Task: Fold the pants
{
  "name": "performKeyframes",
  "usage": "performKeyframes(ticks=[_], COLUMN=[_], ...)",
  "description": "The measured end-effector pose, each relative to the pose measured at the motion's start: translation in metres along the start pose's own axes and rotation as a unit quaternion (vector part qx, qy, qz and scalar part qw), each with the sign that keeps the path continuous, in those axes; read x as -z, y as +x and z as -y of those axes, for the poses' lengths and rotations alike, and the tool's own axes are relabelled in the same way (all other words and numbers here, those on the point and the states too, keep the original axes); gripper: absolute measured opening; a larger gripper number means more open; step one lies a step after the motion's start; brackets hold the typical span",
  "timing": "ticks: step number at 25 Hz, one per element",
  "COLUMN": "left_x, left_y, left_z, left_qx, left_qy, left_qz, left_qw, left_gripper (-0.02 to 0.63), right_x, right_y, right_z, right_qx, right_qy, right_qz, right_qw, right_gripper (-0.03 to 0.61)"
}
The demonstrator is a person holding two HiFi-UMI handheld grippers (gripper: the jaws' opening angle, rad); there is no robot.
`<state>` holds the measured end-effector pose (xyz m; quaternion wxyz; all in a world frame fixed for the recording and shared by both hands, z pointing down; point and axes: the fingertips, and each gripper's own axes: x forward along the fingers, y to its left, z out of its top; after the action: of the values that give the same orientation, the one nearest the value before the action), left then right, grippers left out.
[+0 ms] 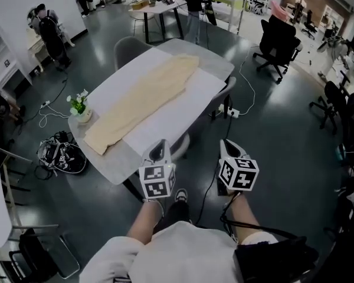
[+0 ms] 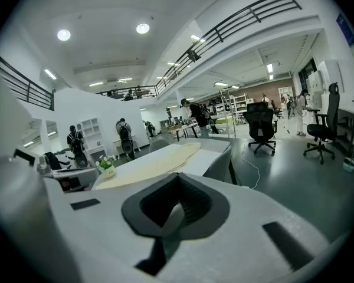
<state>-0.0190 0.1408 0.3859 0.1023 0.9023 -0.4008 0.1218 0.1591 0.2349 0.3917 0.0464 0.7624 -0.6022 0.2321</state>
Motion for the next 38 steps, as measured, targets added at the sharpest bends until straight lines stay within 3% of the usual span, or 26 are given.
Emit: performKeyframes(ticks=[11,23,32,38], left_x=[-0.008,-0.066,-0.067,-0.059], left_y=[0.105,0.251,0.301,0.324], left_z=[-0.015,-0.066,-0.093,-0.122], left_qx=[-0.016,-0.073,-0.1,-0.151], left_qy=[-0.038,-0.072,-0.072,-0.101], left_qz=[-0.006,0.006,-0.021,-0.024], left_qw=[0.9991,0.9947,0.9921,0.983], left_gripper=[0.005,0.005,0.005,0.005], right_x=[-0.013,-0.119,-0.141,-0.151], right_y=[0.094,0.256,0.336,0.397], right_z=[0.029,0.054,0.071,0.063], right_qx=[-0.015,-0.063,-0.076,-0.112], right_qy=[-0.009,-0.053,-0.049,-0.063], right_qz=[-0.031,-0.034,-0.061,-0.078], right_qw=[0.999,0.996,0.994,0.989], right_gripper=[-0.008,-0.008,-0.008,-0.008])
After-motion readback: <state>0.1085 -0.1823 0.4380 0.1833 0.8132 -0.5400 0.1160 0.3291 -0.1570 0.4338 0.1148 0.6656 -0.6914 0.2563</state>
